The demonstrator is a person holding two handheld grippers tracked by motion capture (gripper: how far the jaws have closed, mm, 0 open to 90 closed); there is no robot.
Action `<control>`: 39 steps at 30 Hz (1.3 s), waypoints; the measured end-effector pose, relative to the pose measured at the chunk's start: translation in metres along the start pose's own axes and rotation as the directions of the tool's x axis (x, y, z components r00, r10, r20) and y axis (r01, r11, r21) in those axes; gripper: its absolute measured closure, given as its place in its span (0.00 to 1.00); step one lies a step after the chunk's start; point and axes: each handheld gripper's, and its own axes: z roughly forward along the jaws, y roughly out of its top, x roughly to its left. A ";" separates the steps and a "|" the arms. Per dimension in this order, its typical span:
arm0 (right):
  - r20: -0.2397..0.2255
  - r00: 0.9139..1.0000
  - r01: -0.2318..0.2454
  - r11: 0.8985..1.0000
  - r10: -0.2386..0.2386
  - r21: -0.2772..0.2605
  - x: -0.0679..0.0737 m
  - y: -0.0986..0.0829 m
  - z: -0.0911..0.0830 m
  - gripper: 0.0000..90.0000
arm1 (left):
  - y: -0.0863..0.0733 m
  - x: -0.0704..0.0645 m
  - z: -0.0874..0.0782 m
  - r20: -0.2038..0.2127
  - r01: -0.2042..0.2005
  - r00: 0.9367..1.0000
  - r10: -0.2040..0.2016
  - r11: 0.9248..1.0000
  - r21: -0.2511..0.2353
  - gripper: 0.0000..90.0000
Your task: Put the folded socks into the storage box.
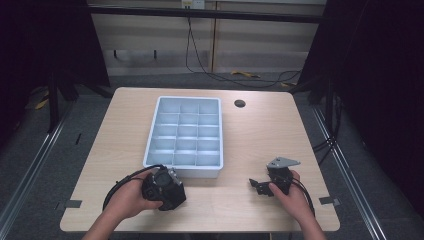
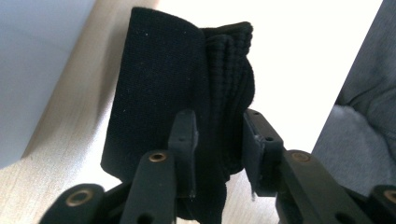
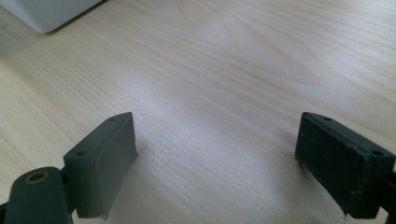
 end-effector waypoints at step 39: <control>0.000 1.000 0.000 1.000 0.000 0.000 0.000 0.000 0.000 0.13 | -0.010 -0.007 0.003 -0.005 -0.048 0.999 0.047 0.998 -0.030 0.34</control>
